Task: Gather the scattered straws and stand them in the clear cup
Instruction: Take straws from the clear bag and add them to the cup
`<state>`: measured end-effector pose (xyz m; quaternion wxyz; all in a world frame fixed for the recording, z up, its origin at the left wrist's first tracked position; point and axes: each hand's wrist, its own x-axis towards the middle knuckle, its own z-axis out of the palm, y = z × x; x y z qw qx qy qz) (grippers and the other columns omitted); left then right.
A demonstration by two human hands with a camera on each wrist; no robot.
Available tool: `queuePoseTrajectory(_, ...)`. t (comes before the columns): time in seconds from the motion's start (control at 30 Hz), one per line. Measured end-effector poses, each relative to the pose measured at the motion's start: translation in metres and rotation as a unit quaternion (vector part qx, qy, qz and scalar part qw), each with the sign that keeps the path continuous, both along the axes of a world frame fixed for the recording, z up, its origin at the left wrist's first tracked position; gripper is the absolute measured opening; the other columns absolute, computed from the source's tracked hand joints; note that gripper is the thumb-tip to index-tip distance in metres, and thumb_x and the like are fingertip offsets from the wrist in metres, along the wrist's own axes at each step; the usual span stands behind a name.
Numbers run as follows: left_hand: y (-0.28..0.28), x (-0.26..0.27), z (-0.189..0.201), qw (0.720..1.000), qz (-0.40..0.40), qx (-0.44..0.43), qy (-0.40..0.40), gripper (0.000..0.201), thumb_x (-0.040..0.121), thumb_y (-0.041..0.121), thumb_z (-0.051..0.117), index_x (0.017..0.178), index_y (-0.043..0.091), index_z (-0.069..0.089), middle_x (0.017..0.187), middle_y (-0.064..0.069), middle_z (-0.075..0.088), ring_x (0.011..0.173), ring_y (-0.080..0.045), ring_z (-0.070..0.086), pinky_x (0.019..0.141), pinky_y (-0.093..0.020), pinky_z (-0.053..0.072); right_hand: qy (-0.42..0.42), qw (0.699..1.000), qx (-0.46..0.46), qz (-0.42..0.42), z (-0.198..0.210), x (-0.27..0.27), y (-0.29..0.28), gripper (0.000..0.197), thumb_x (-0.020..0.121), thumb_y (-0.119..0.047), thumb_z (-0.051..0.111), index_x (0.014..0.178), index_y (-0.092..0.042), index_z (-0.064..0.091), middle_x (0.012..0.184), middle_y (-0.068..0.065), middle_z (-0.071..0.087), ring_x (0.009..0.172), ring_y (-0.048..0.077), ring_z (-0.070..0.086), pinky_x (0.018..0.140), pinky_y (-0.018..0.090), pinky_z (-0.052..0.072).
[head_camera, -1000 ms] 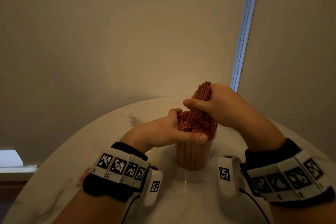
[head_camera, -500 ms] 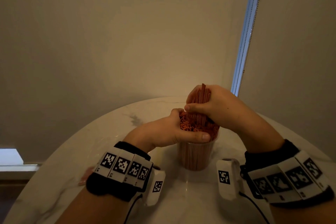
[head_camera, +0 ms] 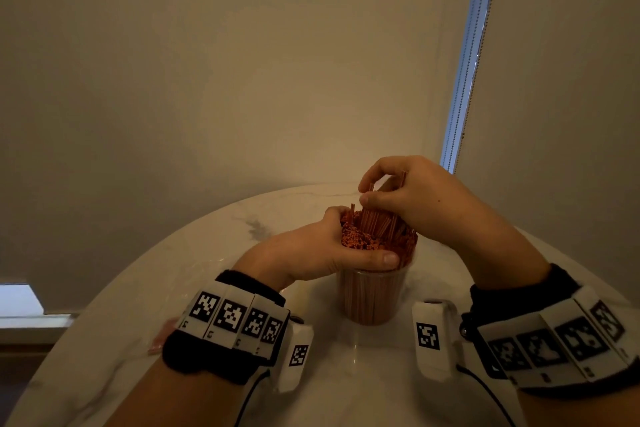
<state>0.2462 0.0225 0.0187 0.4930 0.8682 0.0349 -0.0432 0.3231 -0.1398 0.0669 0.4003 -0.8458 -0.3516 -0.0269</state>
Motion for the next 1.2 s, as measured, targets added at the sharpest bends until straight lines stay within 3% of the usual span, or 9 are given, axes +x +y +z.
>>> queuePoseTrajectory(0.17,0.0,-0.001,0.001,1.0,0.003,0.004,0.001,0.102,0.075,0.049,0.087,0.152,0.022,0.025,0.127,0.01,0.058,0.108,-0.002,0.058,0.065,-0.01,0.048,-0.018,1.0,0.022,-0.007,0.0,0.0,0.002,0.02,0.092,-0.051,0.063,0.09,-0.034,0.073,0.084,-0.01,0.073,0.079,0.006,0.068,0.075,0.035,0.058)
queuePoseTrajectory(0.37,0.0,-0.002,0.001,1.0,0.006,0.007,0.001,0.103,0.076,0.052,0.086,0.153,0.025,0.023,0.125,0.013,0.059,0.106,0.0,0.058,0.062,-0.008,0.046,-0.024,0.999,0.025,-0.015,0.003,0.001,-0.001,0.026,0.082,-0.055,0.072,0.097,-0.035,0.067,0.09,-0.014,0.069,0.08,0.001,0.065,0.063,0.023,0.048)
queuePoseTrajectory(0.5,-0.001,-0.002,0.001,1.0,0.007,-0.004,-0.002,0.102,0.077,0.048,0.086,0.153,0.021,0.024,0.121,0.014,0.06,0.102,0.001,0.058,0.057,-0.004,0.045,-0.061,0.997,0.037,-0.041,0.01,0.003,-0.008,0.047,0.091,-0.071,0.041,0.111,-0.033,0.061,0.104,-0.011,0.066,0.092,0.004,0.061,0.068,0.027,0.047)
queuePoseTrajectory(0.63,-0.001,0.001,-0.002,1.0,0.012,-0.001,-0.005,0.1,0.078,0.045,0.087,0.152,0.019,0.025,0.118,0.012,0.061,0.097,0.0,0.057,0.057,-0.005,0.045,-0.03,0.992,-0.117,-0.021,-0.005,0.003,0.0,0.059,0.098,-0.067,0.022,0.133,-0.029,0.048,0.127,0.006,0.057,0.117,0.027,0.053,0.099,0.047,0.044)
queuePoseTrajectory(0.73,0.001,0.001,-0.003,1.0,0.007,0.003,-0.009,0.099,0.078,0.043,0.087,0.153,0.023,0.026,0.121,0.011,0.06,0.095,0.0,0.055,0.059,-0.007,0.045,-0.059,0.946,-0.319,0.006,-0.024,-0.001,0.013,0.058,0.1,-0.059,0.015,0.15,-0.033,0.032,0.139,0.013,0.044,0.127,0.036,0.039,0.109,0.049,0.032)
queuePoseTrajectory(0.83,0.002,0.001,-0.002,1.0,0.007,0.003,-0.006,0.103,0.078,0.046,0.087,0.155,0.024,0.023,0.124,0.01,0.059,0.098,-0.001,0.055,0.061,-0.008,0.045,-0.015,0.974,-0.228,-0.001,-0.016,-0.003,0.012,0.059,0.097,-0.066,0.023,0.136,-0.031,0.049,0.128,0.01,0.055,0.119,0.032,0.049,0.105,0.048,0.039)
queuePoseTrajectory(0.93,0.002,0.001,-0.002,1.0,0.011,0.0,0.002,0.105,0.076,0.051,0.086,0.155,0.022,0.022,0.123,0.009,0.059,0.102,-0.002,0.057,0.057,-0.005,0.045,-0.011,0.991,-0.132,0.005,0.001,0.0,-0.003,0.048,0.093,-0.066,0.044,0.121,-0.032,0.062,0.113,-0.005,0.065,0.098,0.014,0.063,0.084,0.036,0.053)
queuePoseTrajectory(1.07,0.0,0.001,-0.002,1.0,0.022,0.011,-0.002,0.106,0.074,0.056,0.086,0.154,0.024,0.025,0.12,0.01,0.06,0.103,-0.002,0.059,0.055,-0.006,0.045,0.005,0.981,-0.188,0.044,0.01,0.002,-0.019,0.018,0.086,-0.035,0.075,0.104,-0.037,0.072,0.098,-0.014,0.068,0.079,0.003,0.066,0.063,0.015,0.048)
queuePoseTrajectory(1.2,-0.001,-0.001,-0.001,1.0,0.025,0.013,-0.003,0.103,0.074,0.054,0.085,0.152,0.022,0.026,0.12,0.009,0.06,0.104,-0.002,0.059,0.054,-0.006,0.046,-0.012,0.999,-0.025,0.018,0.009,-0.001,-0.007,0.01,0.084,-0.021,0.079,0.085,-0.028,0.071,0.073,-0.007,0.073,0.063,0.005,0.07,0.063,0.026,0.055)
